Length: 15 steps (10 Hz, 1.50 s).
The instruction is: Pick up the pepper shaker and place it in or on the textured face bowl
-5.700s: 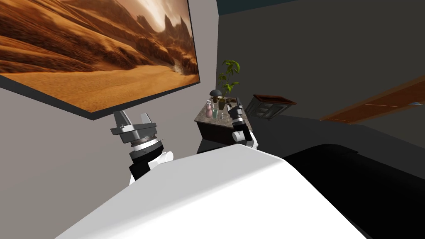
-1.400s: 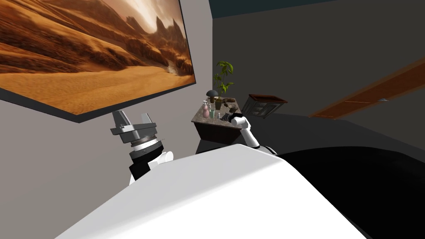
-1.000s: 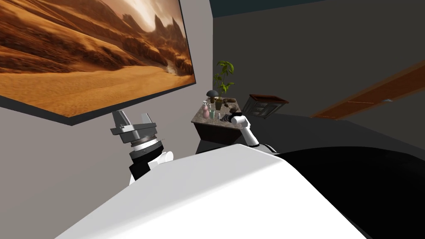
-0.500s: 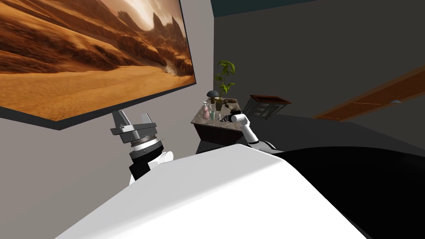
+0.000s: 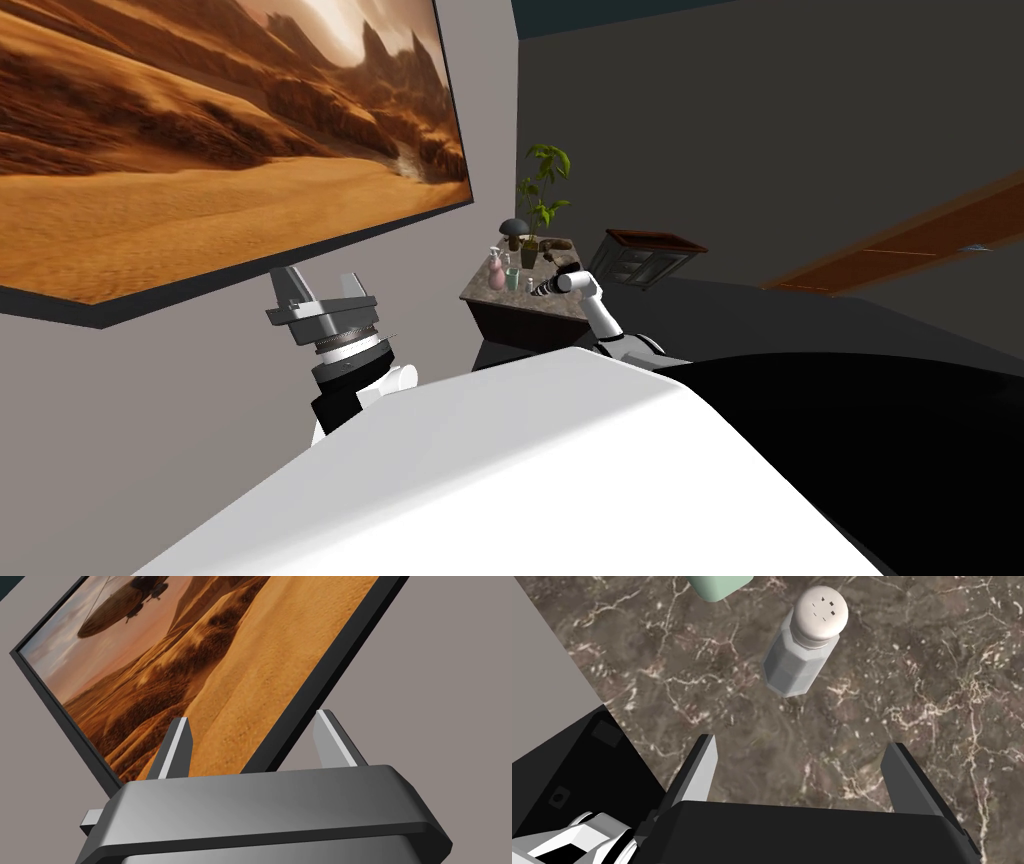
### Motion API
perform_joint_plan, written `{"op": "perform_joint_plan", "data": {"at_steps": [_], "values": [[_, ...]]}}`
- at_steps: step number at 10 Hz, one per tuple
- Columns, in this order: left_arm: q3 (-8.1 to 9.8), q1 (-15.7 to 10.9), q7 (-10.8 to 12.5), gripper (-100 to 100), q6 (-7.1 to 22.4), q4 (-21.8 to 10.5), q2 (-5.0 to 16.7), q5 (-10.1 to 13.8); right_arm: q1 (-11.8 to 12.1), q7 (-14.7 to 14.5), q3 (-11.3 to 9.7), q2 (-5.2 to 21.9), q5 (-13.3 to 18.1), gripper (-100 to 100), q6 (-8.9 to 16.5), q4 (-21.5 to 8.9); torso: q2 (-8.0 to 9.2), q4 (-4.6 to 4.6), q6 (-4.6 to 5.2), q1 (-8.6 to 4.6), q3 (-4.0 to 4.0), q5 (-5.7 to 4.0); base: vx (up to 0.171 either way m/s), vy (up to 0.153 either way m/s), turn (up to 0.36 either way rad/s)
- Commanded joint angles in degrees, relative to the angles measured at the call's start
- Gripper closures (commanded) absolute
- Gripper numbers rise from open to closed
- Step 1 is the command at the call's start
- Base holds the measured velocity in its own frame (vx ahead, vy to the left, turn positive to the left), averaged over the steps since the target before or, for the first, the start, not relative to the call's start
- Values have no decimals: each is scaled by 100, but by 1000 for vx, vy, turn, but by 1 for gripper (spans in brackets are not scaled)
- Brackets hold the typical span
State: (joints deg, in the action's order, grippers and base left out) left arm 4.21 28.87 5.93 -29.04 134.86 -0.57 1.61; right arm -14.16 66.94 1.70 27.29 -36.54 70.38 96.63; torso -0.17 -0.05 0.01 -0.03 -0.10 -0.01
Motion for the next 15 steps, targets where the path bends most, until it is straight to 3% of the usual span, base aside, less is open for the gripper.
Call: {"op": "perform_joint_plan", "data": {"at_steps": [1,6,7,8,9,10,11,12,13,15], "values": [[0,0,0,0,0,0,0,0,-130,140,1,77,-119,-100,286,-126,0,0,0,0,0,0,47,-10,30],[0,0,0,0,0,0,0,0,-469,487,-14,253,-414,-100,942,-432,-8,-1,-1,7,-4,2,65,0,40],[0,0,0,0,0,0,0,0,-526,538,-17,274,-460,-100,1032,-470,-13,-2,-2,10,-7,2,86,19,47],[0,0,0,0,0,0,0,0,-492,488,-10,265,-435,-100,957,-451,-16,-3,-1,14,-9,3,39,9,8],[0,0,0,0,0,0,0,0,-498,502,-9,268,-441,0,982,-454,-2,-1,0,11,-2,2,7,2,-1],[0,0,0,0,0,0,0,0,-470,384,-7,189,-385,-100,824,-615,9,2,0,8,5,2,22,10,14],[0,0,0,0,0,0,0,0,-454,314,-5,143,-352,-100,731,-712,9,2,0,10,5,2,35,20,15],[0,0,0,0,0,0,0,0,-475,382,-19,162,-360,-100,804,-653,5,1,0,14,3,2,16,10,2],[0,0,0,0,0,0,0,0,-473,364,-20,156,-356,100,779,-667,10,2,0,11,6,3,0,0,0],[0,0,0,0,0,0,0,0,-474,367,-19,155,-357,100,782,-665,13,2,0,4,7,1,0,0,0]]}}
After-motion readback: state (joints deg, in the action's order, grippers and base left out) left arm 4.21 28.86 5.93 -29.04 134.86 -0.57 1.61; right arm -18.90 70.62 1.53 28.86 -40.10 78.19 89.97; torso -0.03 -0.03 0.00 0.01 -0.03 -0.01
